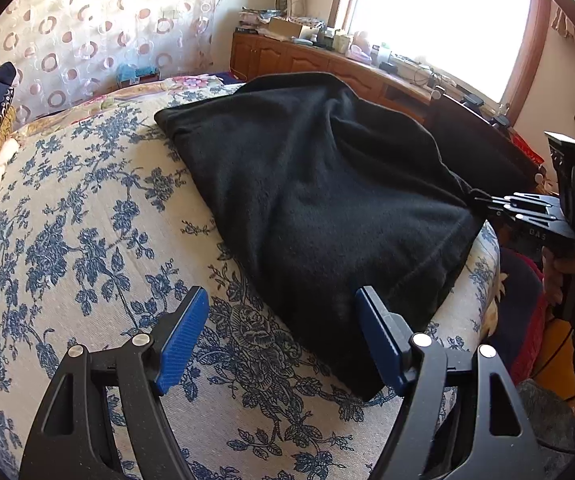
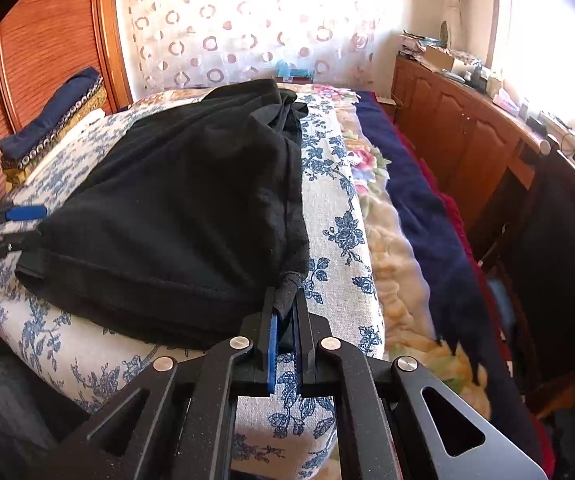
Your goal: Fold small clothes
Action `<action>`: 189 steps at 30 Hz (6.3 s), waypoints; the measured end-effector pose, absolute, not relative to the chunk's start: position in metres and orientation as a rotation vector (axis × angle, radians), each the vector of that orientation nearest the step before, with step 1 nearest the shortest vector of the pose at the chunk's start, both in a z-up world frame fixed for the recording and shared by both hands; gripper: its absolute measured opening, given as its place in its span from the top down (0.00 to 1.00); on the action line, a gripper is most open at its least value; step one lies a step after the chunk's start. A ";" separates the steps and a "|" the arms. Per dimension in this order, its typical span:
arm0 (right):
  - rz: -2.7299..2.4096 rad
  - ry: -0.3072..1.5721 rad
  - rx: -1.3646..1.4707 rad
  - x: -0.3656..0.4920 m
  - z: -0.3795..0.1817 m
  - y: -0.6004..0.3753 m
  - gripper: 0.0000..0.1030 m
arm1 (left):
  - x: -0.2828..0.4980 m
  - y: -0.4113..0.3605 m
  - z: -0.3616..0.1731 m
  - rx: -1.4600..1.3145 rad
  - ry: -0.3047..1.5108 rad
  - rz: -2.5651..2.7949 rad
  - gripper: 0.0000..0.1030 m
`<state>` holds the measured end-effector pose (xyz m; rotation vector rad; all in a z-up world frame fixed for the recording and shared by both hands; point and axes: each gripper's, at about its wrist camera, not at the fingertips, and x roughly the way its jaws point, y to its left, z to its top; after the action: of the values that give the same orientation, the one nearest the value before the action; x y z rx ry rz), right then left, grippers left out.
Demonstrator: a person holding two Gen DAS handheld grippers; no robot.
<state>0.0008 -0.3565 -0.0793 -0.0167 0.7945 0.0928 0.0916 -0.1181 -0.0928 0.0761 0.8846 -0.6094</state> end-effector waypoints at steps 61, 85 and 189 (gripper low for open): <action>0.314 0.583 0.189 0.201 0.004 -0.393 0.93 | 0.258 -0.108 -0.013 -0.059 0.724 -0.530 0.94; 0.224 0.624 0.167 0.256 0.021 -0.385 0.38 | 0.299 -0.105 -0.047 -0.038 0.782 -0.543 0.30; 0.907 0.432 -0.473 0.447 0.093 0.045 0.80 | 0.178 0.198 -0.011 -0.442 0.486 0.031 0.88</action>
<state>0.4472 0.0446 0.0927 -0.4732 0.4323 0.9068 0.1783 0.1984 -0.0109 -0.4422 0.4859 0.0313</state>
